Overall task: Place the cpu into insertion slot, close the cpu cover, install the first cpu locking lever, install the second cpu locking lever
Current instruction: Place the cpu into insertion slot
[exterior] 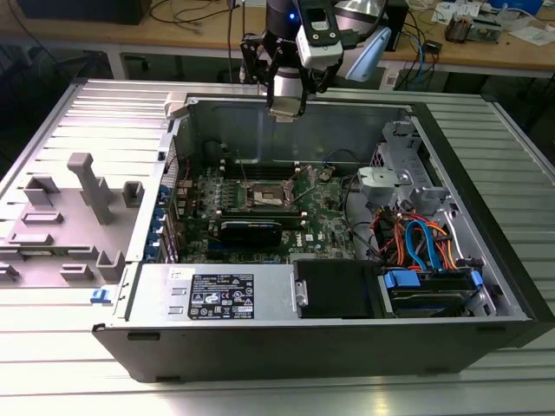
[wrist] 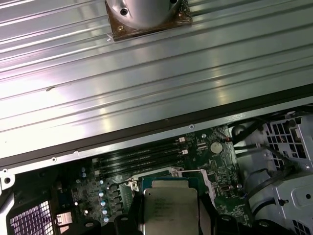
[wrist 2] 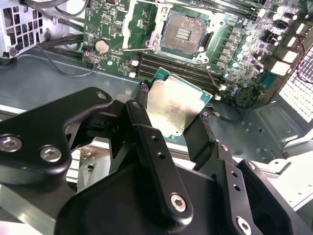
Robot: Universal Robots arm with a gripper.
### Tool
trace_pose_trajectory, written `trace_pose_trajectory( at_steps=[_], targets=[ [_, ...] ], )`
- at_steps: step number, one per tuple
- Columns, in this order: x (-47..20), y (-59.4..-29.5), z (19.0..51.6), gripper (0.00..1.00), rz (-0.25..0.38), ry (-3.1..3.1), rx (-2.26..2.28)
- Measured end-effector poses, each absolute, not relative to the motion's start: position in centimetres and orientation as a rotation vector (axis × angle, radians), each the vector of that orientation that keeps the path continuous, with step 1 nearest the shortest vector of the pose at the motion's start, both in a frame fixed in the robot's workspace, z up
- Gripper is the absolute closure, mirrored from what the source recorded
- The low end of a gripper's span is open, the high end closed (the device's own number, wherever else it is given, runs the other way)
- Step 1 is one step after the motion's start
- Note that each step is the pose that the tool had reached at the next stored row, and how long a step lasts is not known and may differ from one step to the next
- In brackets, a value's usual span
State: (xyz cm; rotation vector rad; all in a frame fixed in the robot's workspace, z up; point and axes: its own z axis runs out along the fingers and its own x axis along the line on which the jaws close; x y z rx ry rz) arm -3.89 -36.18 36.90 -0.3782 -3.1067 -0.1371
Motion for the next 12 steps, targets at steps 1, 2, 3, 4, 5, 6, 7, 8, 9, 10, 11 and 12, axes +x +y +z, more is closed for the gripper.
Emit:
trace_pose_trajectory(
  at_steps=[1,2,3,4,5,6,7,8,9,10,11,12],
  targets=[
    [-3.89,-36.18,36.9,0.46,-0.137,-3.106,-0.385],
    [-3.89,-36.19,36.9,0.46,-0.137,-3.105,-0.394],
    [-3.89,-36.19,36.9,0.46,-0.137,-3.105,-0.399],
    [-3.89,-36.2,36.9,0.46,-0.137,-3.104,-0.406],
    [-3.89,-36.2,36.9,0.46,-0.137,-3.103,-0.412],
    [-3.89,-36.2,36.89,0.46,-0.137,-3.103,-0.417],
    [-3.89,-36.21,36.89,0.46,-0.137,-3.102,-0.425],
    [-3.89,-36.21,36.89,0.46,-0.137,-3.1,-0.438],
    [-3.89,-36.22,36.89,0.46,-0.137,-3.1,-0.443],
    [-3.89,-36.22,36.89,0.46,-0.137,-3.099,-0.448],
    [-3.89,-36.22,36.88,0.46,-0.137,-3.099,-0.454],
    [-3.89,-36.23,36.88,0.46,-0.137,-3.098,-0.459]
  ],
)
